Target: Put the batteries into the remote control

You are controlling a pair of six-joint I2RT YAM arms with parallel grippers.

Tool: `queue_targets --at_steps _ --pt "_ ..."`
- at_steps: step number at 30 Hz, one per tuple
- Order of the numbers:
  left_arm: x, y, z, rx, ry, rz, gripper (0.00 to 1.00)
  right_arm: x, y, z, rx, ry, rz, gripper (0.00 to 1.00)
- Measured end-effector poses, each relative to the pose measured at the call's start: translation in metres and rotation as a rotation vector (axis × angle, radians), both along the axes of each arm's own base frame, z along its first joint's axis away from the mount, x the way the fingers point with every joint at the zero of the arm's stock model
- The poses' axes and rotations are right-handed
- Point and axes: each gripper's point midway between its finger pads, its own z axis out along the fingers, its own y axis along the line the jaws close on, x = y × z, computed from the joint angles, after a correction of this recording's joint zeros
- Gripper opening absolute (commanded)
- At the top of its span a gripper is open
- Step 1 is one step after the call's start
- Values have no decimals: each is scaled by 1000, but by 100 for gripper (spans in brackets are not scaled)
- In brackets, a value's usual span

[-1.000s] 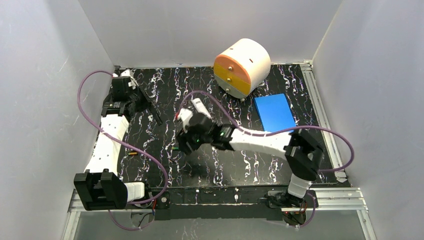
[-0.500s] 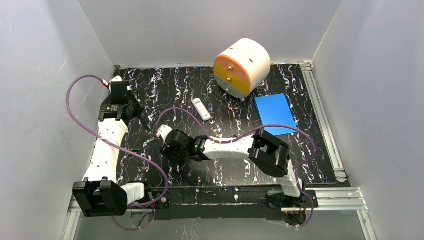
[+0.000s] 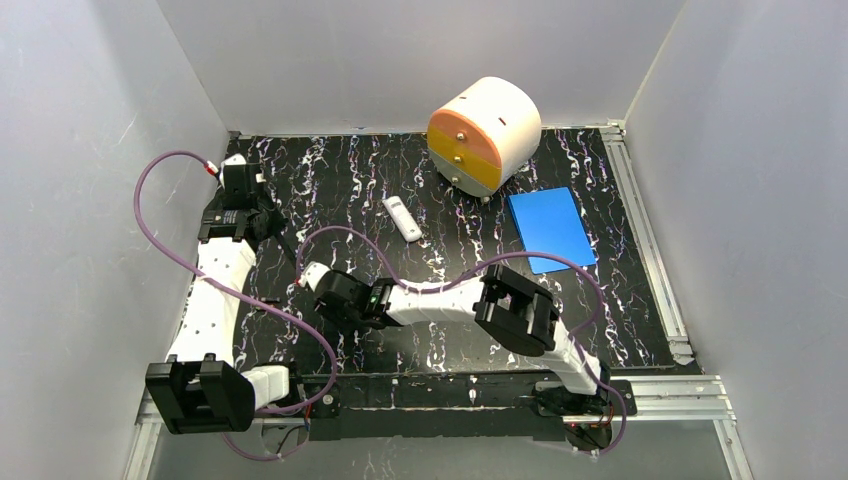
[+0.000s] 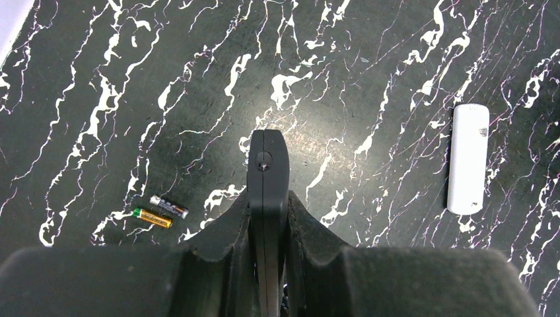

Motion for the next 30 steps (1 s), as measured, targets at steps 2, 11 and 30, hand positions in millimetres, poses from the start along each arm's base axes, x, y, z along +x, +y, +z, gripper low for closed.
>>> queue_targets --at_steps 2,11,30 --pt "0 0 0 0 0 -1 0 1 -2 -3 -17 -10 -8 39" --pt "0 0 0 1 0 -2 0 1 -8 -6 -54 -9 -30 20" --pt "10 -19 -3 -102 -18 -37 0 13 -39 14 -84 -57 -78 8"
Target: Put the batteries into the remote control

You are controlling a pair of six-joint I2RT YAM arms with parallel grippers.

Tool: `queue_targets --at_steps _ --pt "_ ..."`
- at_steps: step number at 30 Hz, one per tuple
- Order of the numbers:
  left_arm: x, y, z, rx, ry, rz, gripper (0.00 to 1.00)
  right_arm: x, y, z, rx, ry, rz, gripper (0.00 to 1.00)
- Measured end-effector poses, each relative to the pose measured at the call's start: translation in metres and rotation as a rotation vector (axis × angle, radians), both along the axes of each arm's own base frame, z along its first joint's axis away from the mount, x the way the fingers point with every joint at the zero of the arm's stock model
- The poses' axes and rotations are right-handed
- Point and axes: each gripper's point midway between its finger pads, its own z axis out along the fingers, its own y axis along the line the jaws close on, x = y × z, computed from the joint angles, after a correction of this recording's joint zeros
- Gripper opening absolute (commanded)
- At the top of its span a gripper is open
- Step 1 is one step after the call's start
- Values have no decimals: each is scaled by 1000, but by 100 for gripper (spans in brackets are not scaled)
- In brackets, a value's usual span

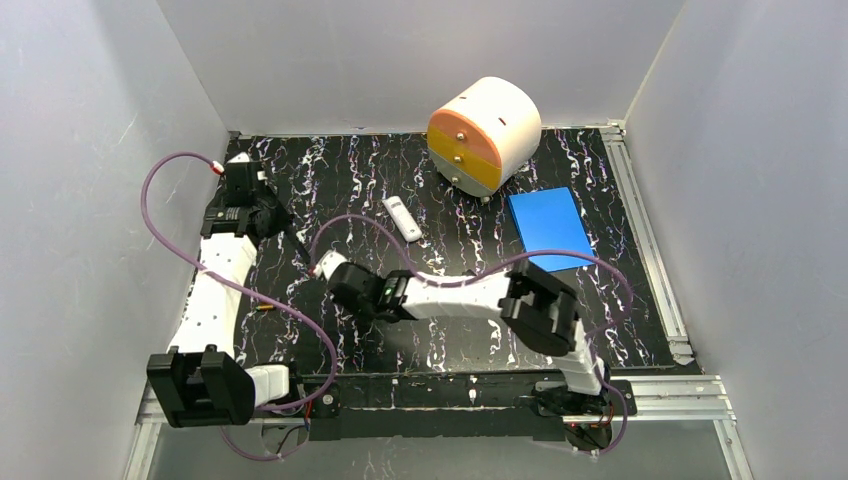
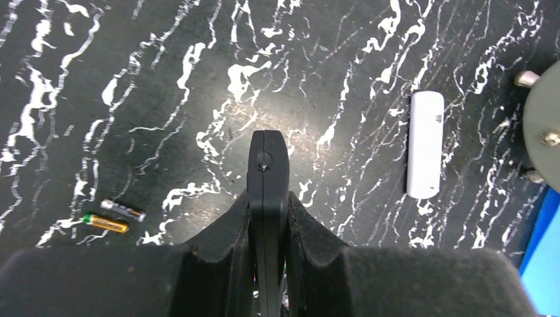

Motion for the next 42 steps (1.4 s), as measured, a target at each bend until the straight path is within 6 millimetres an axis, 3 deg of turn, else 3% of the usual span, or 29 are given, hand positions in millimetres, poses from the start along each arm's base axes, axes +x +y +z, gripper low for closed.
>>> queue_targets --at_steps 5,9,12,16,21,28,36,42 --pt "13 -22 -9 -109 6 -55 0 29 -23 62 127 -9 -90 8" --pt "31 -57 -3 -264 -50 -183 0 60 -50 118 258 -22 -193 9" --pt "40 -93 10 -376 -132 -327 0 88 -71 160 360 -44 -278 9" --pt "37 -149 39 -491 -230 -562 0 119 -100 205 477 -75 -379 9" --pt "30 -194 79 -624 -345 -747 0 134 -117 252 628 -93 -436 9" --pt "32 -224 106 -782 -406 -818 0 125 -106 277 746 -44 -400 10" --pt "44 -231 126 -924 -437 -767 0 123 -101 284 790 -16 -385 10" --pt "47 -233 130 -978 -430 -754 0 126 -103 284 791 -18 -388 10"
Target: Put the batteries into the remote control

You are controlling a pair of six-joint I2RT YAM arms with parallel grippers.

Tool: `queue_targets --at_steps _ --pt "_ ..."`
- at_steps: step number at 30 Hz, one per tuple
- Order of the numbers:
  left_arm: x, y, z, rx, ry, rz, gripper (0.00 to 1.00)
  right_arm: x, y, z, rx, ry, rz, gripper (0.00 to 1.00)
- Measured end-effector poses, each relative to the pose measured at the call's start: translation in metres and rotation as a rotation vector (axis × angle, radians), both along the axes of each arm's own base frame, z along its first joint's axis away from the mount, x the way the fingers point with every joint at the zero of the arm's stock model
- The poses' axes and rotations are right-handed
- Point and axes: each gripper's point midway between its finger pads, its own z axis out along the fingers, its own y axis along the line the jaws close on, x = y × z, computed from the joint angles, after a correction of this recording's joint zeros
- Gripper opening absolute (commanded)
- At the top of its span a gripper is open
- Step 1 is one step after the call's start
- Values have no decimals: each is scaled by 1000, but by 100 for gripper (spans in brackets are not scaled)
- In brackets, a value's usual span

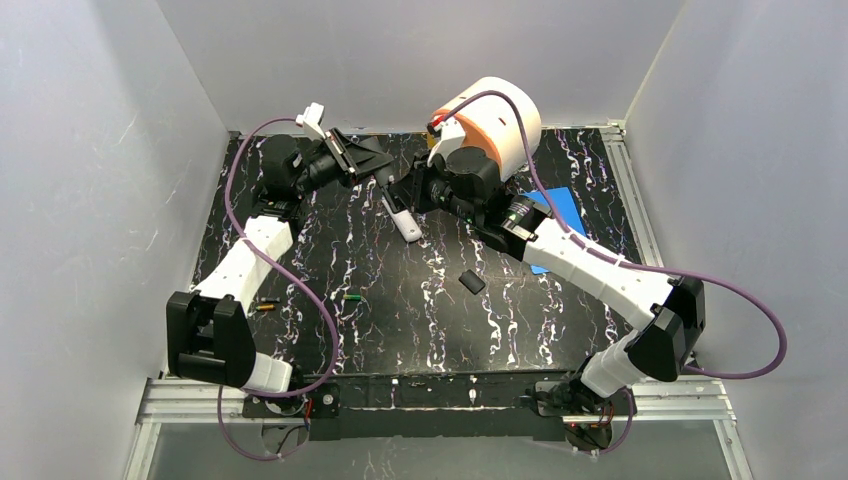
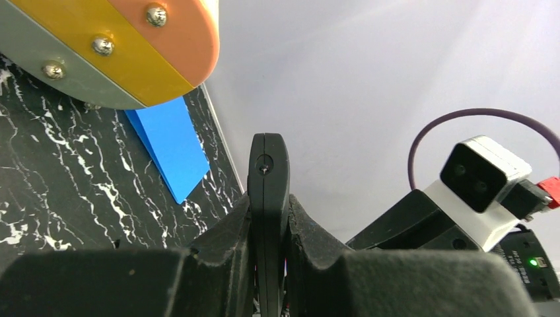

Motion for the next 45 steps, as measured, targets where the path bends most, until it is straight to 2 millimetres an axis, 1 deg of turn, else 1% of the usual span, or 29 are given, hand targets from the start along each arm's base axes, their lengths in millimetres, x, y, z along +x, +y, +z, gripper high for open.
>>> queue_targets --at_steps 12,20,23,27,35,37,40,45 --pt "-3 -2 15 -60 3 -16 0 -3 3 8 33 -22 22 11" --pt "-3 -3 15 -79 28 -22 0 -9 -4 3 28 -47 39 13" --pt "-2 -4 13 -87 45 -29 0 -10 -5 2 25 -57 47 17" --pt "-2 -4 13 -95 54 -33 0 -12 -3 3 26 -68 65 25" --pt "-2 -4 18 -114 59 -38 0 -14 -2 8 28 -94 86 33" --pt "-2 -4 19 -117 55 -38 0 -14 -2 9 28 -100 88 36" --pt "-2 -5 19 -120 52 -38 0 -14 -1 10 30 -105 91 43" --pt "1 -5 17 -123 64 -33 0 -15 -1 11 32 -106 92 50"
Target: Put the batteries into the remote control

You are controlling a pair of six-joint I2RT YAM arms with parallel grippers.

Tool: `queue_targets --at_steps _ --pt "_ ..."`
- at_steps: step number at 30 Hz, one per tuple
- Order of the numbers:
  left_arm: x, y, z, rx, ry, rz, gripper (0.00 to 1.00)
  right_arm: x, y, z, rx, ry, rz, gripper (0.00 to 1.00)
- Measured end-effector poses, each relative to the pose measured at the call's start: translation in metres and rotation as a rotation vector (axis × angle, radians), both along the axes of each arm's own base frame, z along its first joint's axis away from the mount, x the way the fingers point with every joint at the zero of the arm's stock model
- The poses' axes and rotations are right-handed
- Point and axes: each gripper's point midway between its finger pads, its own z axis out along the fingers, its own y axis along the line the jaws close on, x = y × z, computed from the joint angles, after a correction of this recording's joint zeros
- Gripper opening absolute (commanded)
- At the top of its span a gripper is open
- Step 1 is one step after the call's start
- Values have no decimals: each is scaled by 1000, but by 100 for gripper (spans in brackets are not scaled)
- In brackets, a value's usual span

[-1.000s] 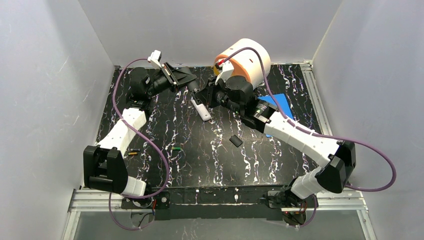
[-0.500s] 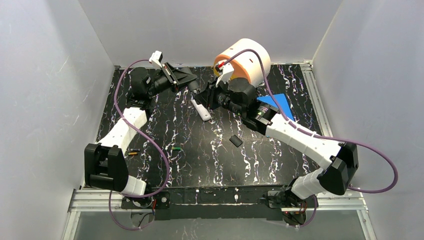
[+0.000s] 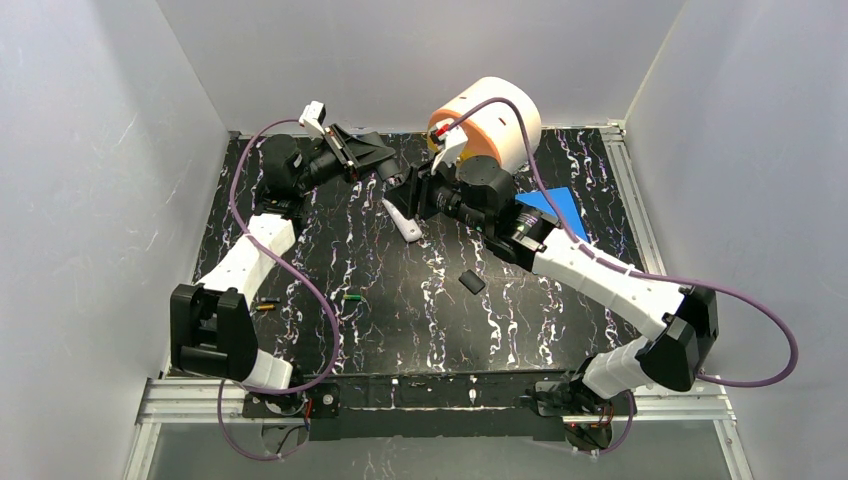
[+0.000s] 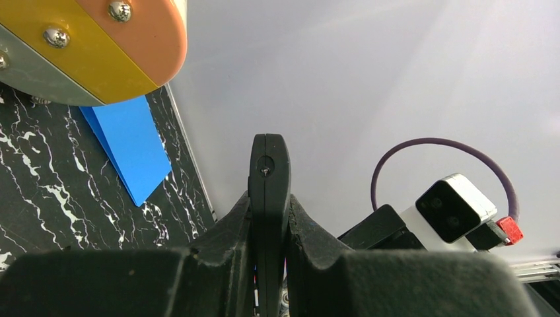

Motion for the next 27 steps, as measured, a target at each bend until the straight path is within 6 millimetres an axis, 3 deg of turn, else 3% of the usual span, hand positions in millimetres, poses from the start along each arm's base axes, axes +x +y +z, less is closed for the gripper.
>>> queue_targets --at_steps 11,16,18,22,27 --pt "0 0 7 -13 -16 -1 0 -3 -6 17 38 -9 -12 64" --pt "-2 -1 16 -24 -44 -10 0 1 -12 24 67 1 -40 73" --pt "-2 -1 23 -28 -68 -12 0 2 -16 29 85 5 -51 82" --pt "-2 -1 32 -34 -100 -11 0 3 -26 48 160 11 -95 98" --pt "0 -1 35 -35 -111 -11 0 7 -53 70 305 36 -191 99"
